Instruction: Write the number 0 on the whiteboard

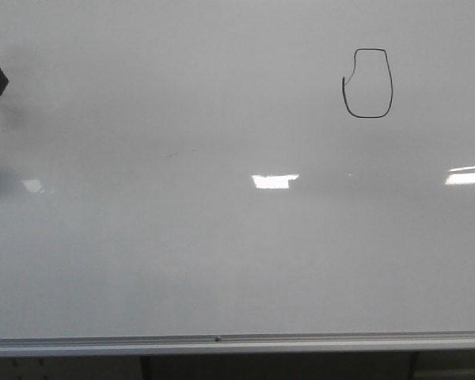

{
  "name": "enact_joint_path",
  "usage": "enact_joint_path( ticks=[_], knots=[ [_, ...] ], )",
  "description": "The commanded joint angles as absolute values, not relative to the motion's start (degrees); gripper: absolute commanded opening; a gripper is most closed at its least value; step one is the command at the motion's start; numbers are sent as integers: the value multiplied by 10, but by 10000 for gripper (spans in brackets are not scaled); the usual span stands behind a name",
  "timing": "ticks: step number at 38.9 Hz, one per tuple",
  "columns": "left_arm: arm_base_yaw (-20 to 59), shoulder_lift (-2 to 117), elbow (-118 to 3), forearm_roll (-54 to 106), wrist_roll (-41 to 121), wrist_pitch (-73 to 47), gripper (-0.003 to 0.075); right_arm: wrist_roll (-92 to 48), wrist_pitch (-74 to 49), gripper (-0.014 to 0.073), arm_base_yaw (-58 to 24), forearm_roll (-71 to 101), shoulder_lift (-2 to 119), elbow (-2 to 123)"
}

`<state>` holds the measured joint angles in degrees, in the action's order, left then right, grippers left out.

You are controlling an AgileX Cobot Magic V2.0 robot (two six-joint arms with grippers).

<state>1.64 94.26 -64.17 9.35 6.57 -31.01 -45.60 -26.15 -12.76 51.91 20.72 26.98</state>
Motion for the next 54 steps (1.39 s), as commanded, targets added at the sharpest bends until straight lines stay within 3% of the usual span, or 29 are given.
enact_joint_path(
  ticks=[1, 8, 13, 21, 25, 34, 51, 54],
  knots=[
    [17, 934, -659, 102, 59, -266, -17, -462, -239, -69, -127, 535, 209, 283],
    [17, 936, -659, 102, 59, -264, 22, -462, -239, -69, -127, 535, 209, 283],
    [17, 936, -659, 102, 59, -268, 176, -462, -239, -69, -127, 535, 209, 283],
    [17, 935, -659, 102, 59, -277, 485, -462, -238, -69, -127, 535, 209, 283],
    [17, 926, -659, 97, 59, -285, 538, -462, -238, -69, -127, 535, 209, 283],
    [19, 819, -618, 76, 81, -313, 509, -462, -238, -69, -127, 535, 209, 283],
    [19, 428, -342, 100, 81, -190, -19, -462, -238, -69, -127, 535, 209, 283],
    [19, 367, -310, 100, 81, -181, -20, -462, -238, -69, -127, 535, 209, 283]
  ],
)
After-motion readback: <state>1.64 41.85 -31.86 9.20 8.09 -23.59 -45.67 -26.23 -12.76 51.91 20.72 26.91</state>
